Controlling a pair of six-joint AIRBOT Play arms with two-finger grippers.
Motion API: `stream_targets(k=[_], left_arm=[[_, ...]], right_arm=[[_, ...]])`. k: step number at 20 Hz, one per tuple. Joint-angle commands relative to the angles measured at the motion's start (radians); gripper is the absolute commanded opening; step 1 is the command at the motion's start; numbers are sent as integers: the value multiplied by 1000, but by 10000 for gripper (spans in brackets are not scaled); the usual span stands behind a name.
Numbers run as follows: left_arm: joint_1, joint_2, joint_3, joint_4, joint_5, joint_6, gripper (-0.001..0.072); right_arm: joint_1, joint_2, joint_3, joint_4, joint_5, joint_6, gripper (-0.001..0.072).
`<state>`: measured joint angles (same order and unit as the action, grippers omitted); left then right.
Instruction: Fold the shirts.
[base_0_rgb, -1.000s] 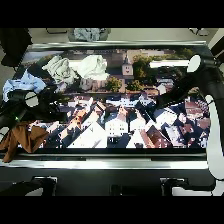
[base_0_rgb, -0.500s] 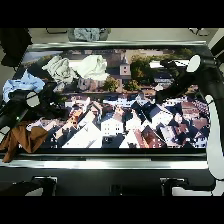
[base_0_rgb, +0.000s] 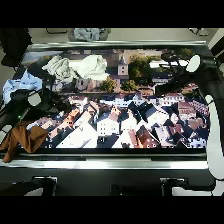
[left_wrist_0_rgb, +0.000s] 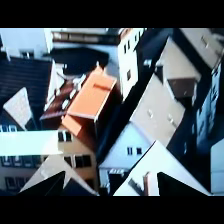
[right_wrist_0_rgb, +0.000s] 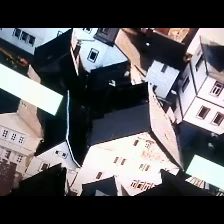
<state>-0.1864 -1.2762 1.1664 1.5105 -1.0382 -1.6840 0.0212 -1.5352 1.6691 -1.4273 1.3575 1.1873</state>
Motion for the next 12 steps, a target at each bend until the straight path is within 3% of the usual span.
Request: stream_targets(k=[1,7,10,12], left_arm=[[24,-53,148,-12,122,-29,681],[188,-378,828,-16,-208,-21,681],[270,-452,901,-36,-199,-159,681],[316,-483,885,-69,-199,-201,681]], right_arm=[[0,0,0,-5,-154,-5,676],[0,0,0,5,-96,-35,676],[0,-1,0,4,-25,-74,675],[0,-1,0,5,-7,-77,674]])
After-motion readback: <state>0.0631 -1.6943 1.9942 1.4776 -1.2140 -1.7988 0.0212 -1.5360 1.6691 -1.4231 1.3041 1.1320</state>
